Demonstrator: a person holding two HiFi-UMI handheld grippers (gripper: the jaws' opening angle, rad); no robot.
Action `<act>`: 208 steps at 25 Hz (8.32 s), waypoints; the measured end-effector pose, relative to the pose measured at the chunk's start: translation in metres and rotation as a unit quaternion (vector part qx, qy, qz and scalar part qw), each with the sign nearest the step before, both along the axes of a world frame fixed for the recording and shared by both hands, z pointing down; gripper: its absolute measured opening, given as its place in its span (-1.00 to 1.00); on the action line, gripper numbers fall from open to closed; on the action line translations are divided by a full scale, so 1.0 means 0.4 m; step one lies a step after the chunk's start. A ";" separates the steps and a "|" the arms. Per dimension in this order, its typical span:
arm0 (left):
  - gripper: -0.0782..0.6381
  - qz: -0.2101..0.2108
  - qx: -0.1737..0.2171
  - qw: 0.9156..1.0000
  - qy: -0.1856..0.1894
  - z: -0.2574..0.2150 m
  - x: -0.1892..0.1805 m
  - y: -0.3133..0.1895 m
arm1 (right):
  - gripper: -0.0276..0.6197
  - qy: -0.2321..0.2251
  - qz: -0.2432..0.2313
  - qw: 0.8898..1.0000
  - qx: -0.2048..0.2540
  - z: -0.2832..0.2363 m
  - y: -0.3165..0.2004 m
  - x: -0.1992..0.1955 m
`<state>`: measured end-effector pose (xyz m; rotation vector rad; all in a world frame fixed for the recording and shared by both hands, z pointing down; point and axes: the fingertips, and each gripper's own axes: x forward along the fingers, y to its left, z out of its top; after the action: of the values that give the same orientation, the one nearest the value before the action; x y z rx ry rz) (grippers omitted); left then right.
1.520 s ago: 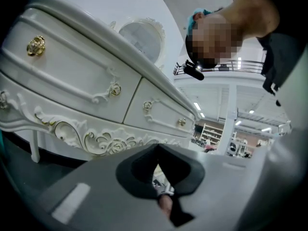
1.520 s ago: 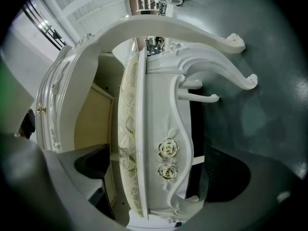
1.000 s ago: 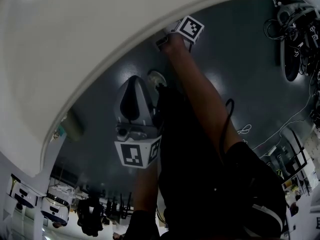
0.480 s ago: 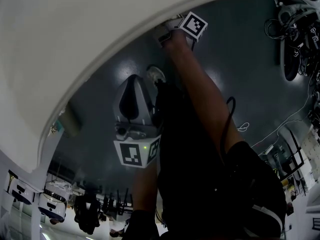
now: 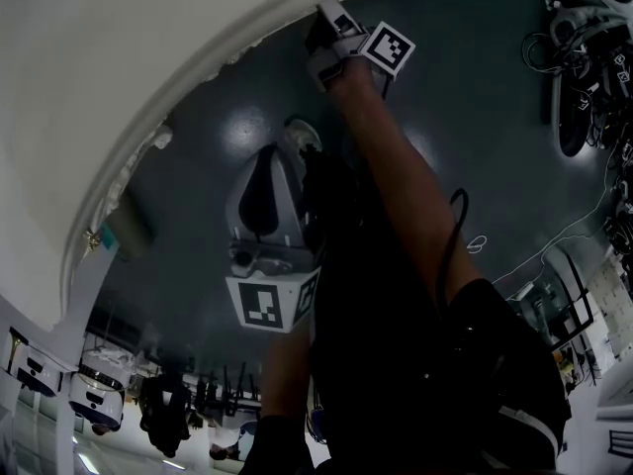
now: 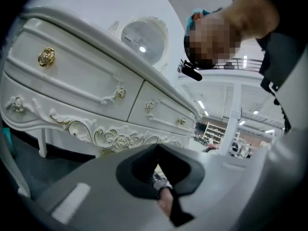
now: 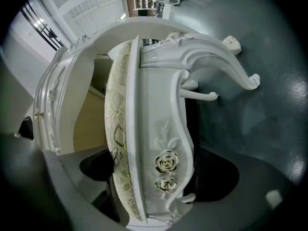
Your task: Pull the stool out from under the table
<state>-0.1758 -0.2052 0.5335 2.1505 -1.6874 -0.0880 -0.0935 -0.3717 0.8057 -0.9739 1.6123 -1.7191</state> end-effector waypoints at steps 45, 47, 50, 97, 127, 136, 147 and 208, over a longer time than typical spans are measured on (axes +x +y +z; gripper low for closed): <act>-0.76 -0.035 -0.031 0.999 -0.018 -0.125 0.180 0.339 | 0.64 -0.020 -0.054 0.998 0.009 0.002 0.568 0.227; -0.76 -0.029 -0.032 0.999 -0.017 -0.127 0.183 0.347 | 0.64 -0.019 -0.054 0.998 0.010 0.004 0.595 0.234; -0.76 -0.013 -0.026 0.999 -0.020 -0.137 0.193 0.360 | 0.64 -0.024 -0.051 0.998 0.009 0.004 0.630 0.244; -0.76 0.058 -0.014 0.998 0.000 -0.127 0.201 0.680 | 0.62 -0.024 -0.038 0.999 0.012 0.018 0.957 0.343; -0.76 0.087 -0.004 0.996 0.004 -0.145 0.273 0.728 | 0.60 -0.025 -0.144 0.989 0.019 0.013 1.155 0.363; -0.76 0.089 -0.002 0.996 0.004 -0.154 0.255 0.752 | 0.68 -0.032 -0.116 0.993 0.019 0.010 1.157 0.365; -0.76 0.085 0.008 0.996 0.009 -0.196 0.204 0.770 | 0.72 -0.022 -0.101 0.995 0.001 -0.017 1.229 0.362; -0.76 -0.003 0.057 0.998 -0.034 -0.964 0.305 0.953 | -0.92 0.472 -0.222 0.848 0.092 -1.243 1.300 0.511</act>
<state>-0.0539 0.1761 0.1477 2.2540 -1.7669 -0.1172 0.1110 0.1481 0.3087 -1.5742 2.7510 -1.3331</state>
